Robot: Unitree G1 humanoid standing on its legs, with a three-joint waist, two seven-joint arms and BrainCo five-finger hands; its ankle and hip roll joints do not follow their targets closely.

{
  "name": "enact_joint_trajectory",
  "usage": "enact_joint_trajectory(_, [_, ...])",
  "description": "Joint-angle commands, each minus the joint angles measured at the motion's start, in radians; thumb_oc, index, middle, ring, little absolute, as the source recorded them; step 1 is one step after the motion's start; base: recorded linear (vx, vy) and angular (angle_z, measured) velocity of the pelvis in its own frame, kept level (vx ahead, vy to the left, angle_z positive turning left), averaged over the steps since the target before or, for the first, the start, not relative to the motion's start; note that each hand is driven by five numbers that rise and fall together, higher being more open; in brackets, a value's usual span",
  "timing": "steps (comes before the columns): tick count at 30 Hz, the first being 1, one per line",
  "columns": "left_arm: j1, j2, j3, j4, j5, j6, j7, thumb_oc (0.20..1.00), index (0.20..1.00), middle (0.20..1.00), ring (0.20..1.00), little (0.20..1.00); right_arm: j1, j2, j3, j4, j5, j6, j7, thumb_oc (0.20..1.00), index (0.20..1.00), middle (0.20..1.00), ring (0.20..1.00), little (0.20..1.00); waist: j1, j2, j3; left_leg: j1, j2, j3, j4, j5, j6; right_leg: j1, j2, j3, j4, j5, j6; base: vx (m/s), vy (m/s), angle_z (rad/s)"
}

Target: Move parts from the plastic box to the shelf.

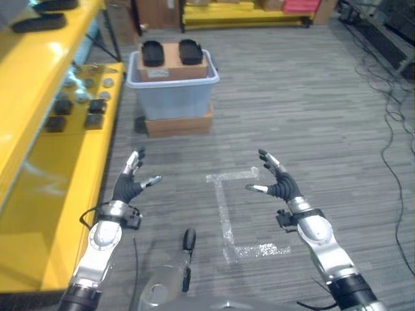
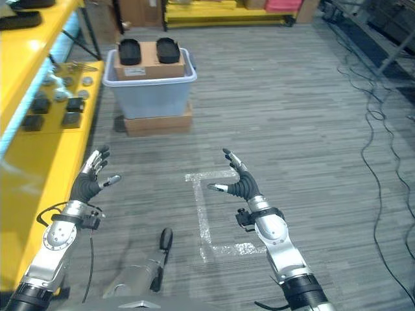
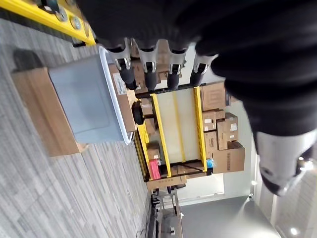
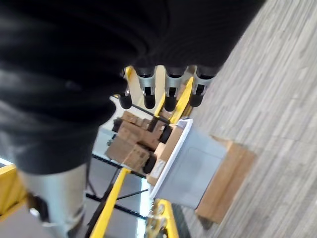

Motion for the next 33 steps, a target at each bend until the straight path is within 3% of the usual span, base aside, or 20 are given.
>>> enact_joint_trajectory(1, [-0.049,0.022,0.016,-0.032,0.012,-0.046,0.006,1.0,1.0,1.0,1.0,1.0,-0.05,0.003,-0.024,-0.043,0.004,-0.039,0.021,1.0,1.0,1.0,1.0,1.0,0.031,0.013,-0.053,0.067,0.054,0.006,0.063,-0.12,-0.077,-0.111,-0.111,-0.015,0.014,0.055,0.054,0.19,0.104,-0.57])
enact_joint_trajectory(2, [-0.05,0.023,0.017,-0.032,0.012,-0.046,0.006,1.0,1.0,1.0,1.0,1.0,-0.051,0.005,-0.024,-0.044,0.003,-0.039,0.021,1.0,1.0,1.0,1.0,1.0,0.033,0.015,-0.052,0.059,0.057,0.008,0.072,-0.117,-0.076,-0.117,-0.109,-0.012,0.019,0.057,0.055,0.19,0.099,-0.71])
enact_joint_trajectory(4, [-0.058,0.029,0.016,-0.028,0.009,-0.044,0.006,1.0,1.0,1.0,1.0,1.0,-0.057,0.01,-0.026,-0.044,-0.002,-0.036,0.024,1.0,1.0,1.0,1.0,1.0,0.039,0.007,-0.061,0.069,0.048,0.023,0.103,-0.163,-0.057,-0.154,-0.128,-0.006,0.129,0.091,0.084,0.26,0.162,-0.44])
enact_joint_trajectory(5, [-0.071,0.035,0.013,-0.026,0.006,-0.043,0.007,1.0,1.0,1.0,1.0,1.0,-0.064,0.017,-0.032,-0.047,-0.005,-0.033,0.025,1.0,1.0,1.0,1.0,1.0,0.033,0.007,-0.048,0.102,0.031,0.029,0.114,-0.192,-0.037,-0.221,-0.151,-0.023,0.288,0.192,0.135,0.28,0.206,-0.09])
enact_joint_trajectory(6, [-0.08,0.039,0.01,-0.027,0.008,-0.04,0.009,1.0,1.0,1.0,1.0,1.0,-0.067,0.019,-0.036,-0.047,-0.006,-0.031,0.023,1.0,1.0,1.0,1.0,1.0,0.025,0.011,-0.033,0.118,0.024,0.024,0.12,-0.201,-0.028,-0.265,-0.151,-0.018,0.389,0.272,0.158,0.2,0.144,0.08])
enact_joint_trajectory(7, [-0.081,0.038,0.009,-0.027,0.008,-0.04,0.009,1.0,1.0,1.0,1.0,1.0,-0.067,0.019,-0.036,-0.047,-0.006,-0.03,0.023,1.0,1.0,1.0,1.0,1.0,0.025,0.01,-0.035,0.119,0.023,0.024,0.119,-0.207,-0.027,-0.265,-0.153,-0.018,0.391,0.267,0.157,0.11,0.09,0.29])
enact_joint_trajectory(8, [-0.087,0.041,0.007,-0.027,0.01,-0.036,0.009,1.0,1.0,1.0,1.0,1.0,-0.066,0.022,-0.039,-0.048,-0.008,-0.027,0.024,1.0,1.0,1.0,1.0,1.0,0.017,0.019,-0.028,0.138,0.023,0.013,0.118,-0.215,-0.021,-0.29,-0.145,-0.012,0.461,0.309,0.163,0.15,0.089,0.51])
enact_joint_trajectory(9, [-0.092,0.042,0.008,-0.025,0.014,-0.034,0.011,1.0,1.0,1.0,1.0,1.0,-0.064,0.03,-0.04,-0.048,-0.008,-0.027,0.024,1.0,1.0,1.0,1.0,1.0,0.009,0.033,-0.019,0.165,0.028,0.004,0.116,-0.227,-0.014,-0.324,-0.147,-0.025,0.52,0.313,0.158,0.22,0.136,0.59])
enact_joint_trajectory(11, [-0.098,0.043,0.012,-0.022,0.028,-0.032,0.015,1.0,1.0,1.0,1.0,1.0,-0.055,0.042,-0.041,-0.05,-0.006,-0.024,0.029,1.0,1.0,1.0,1.0,1.0,-0.009,0.056,-0.004,0.227,0.04,-0.012,0.097,-0.243,-0.006,-0.395,-0.163,-0.065,0.573,0.3,0.13,0.28,0.116,0.47])
enact_joint_trajectory(14, [-0.086,0.037,0.022,-0.033,0.02,-0.035,0.008,1.0,1.0,1.0,1.0,1.0,-0.037,0.042,-0.048,-0.052,0.007,-0.021,0.038,1.0,1.0,1.0,1.0,1.0,-0.034,0.078,0.004,0.302,0.057,-0.034,0.051,-0.265,-0.014,-0.458,-0.171,-0.151,0.423,0.173,0.096,0.36,0.035,0.24])
enact_joint_trajectory(15, [-0.077,0.031,0.027,-0.034,0.024,-0.035,0.011,1.0,1.0,1.0,1.0,1.0,-0.035,0.04,-0.049,-0.046,0.01,-0.022,0.036,1.0,1.0,1.0,1.0,1.0,-0.04,0.072,0.008,0.341,0.056,-0.039,0.028,-0.283,-0.024,-0.495,-0.169,-0.193,0.28,0.164,0.099,0.43,-0.032,0.41])
enact_joint_trajectory(18, [-0.07,0.017,0.035,-0.026,0.036,-0.037,0.021,1.0,1.0,1.0,1.0,1.0,-0.03,0.037,-0.046,-0.038,0.017,-0.02,0.03,1.0,1.0,1.0,1.0,1.0,-0.067,0.062,0.017,0.416,0.053,-0.067,-0.005,-0.31,-0.036,-0.536,-0.117,-0.206,0.08,0.229,0.118,0.35,-0.038,0.15])
enact_joint_trajectory(22, [-0.084,0.008,0.027,-0.009,0.049,-0.04,0.025,1.0,1.0,1.0,1.0,1.0,-0.02,0.032,-0.054,-0.036,0.022,-0.02,0.03,1.0,1.0,1.0,1.0,1.0,-0.099,0.052,0.015,0.478,0.054,-0.112,-0.017,-0.341,-0.045,-0.577,-0.075,-0.163,-0.008,0.28,0.131,0.31,-0.048,0.47])
enact_joint_trajectory(26, [-0.091,-0.002,0.002,0.004,0.048,-0.042,0.005,1.0,1.0,1.0,1.0,1.0,0.026,0.02,-0.078,-0.046,0.035,-0.026,0.039,1.0,1.0,1.0,1.0,1.0,-0.124,0.052,-0.013,0.516,0.071,-0.171,0.014,-0.352,-0.069,-0.543,-0.089,-0.163,-0.047,0.329,0.111,0.4,-0.15,0.81])
enact_joint_trajectory(28, [-0.094,-0.014,-0.006,0.013,0.045,-0.042,0.005,1.0,1.0,1.0,1.0,1.0,0.04,0.01,-0.082,-0.033,0.035,-0.027,0.042,1.0,1.0,1.0,1.0,1.0,-0.131,0.066,-0.032,0.503,0.091,-0.188,0.103,-0.331,-0.099,-0.505,-0.077,-0.152,-0.055,0.327,0.092,0.45,-0.201,0.61])
enact_joint_trajectory(29, [-0.088,-0.018,-0.005,0.017,0.028,-0.039,-0.004,1.0,1.0,1.0,1.0,1.0,0.041,-0.007,-0.088,-0.038,0.041,-0.028,0.043,1.0,1.0,1.0,1.0,1.0,-0.12,0.083,-0.022,0.43,0.096,-0.158,0.335,-0.243,-0.167,-0.437,-0.065,-0.164,-0.072,0.308,0.073,0.48,-0.205,0.51])
enact_joint_trajectory(30, [-0.083,-0.012,0.002,0.015,0.026,-0.038,-0.005,1.0,1.0,1.0,1.0,1.0,0.035,-0.015,-0.09,-0.038,0.053,-0.029,0.043,1.0,1.0,1.0,1.0,1.0,-0.114,0.071,-0.015,0.365,0.07,-0.152,0.478,-0.168,-0.199,-0.409,-0.077,-0.162,-0.079,0.3,0.062,0.49,-0.222,0.44])
enact_joint_trajectory(31, [-0.074,-0.003,0.015,0.012,0.018,-0.037,0.0,1.0,1.0,1.0,1.0,1.0,0.018,-0.033,-0.091,-0.022,0.063,-0.025,0.032,1.0,1.0,1.0,1.0,1.0,-0.096,0.054,0.008,0.258,0.031,-0.11,0.708,-0.118,-0.222,-0.352,-0.093,-0.158,-0.087,0.28,0.043,0.27,-0.12,0.3])
enact_joint_trajectory(33, [-0.074,-0.003,0.016,0.012,0.017,-0.036,0.0,1.0,1.0,1.0,1.0,1.0,0.015,-0.033,-0.089,-0.02,0.063,-0.026,0.032,1.0,1.0,1.0,1.0,1.0,-0.095,0.069,0.009,0.253,0.046,-0.108,0.73,-0.138,-0.219,-0.35,-0.076,-0.157,-0.088,0.274,0.043,0.14,-0.055,0.11])
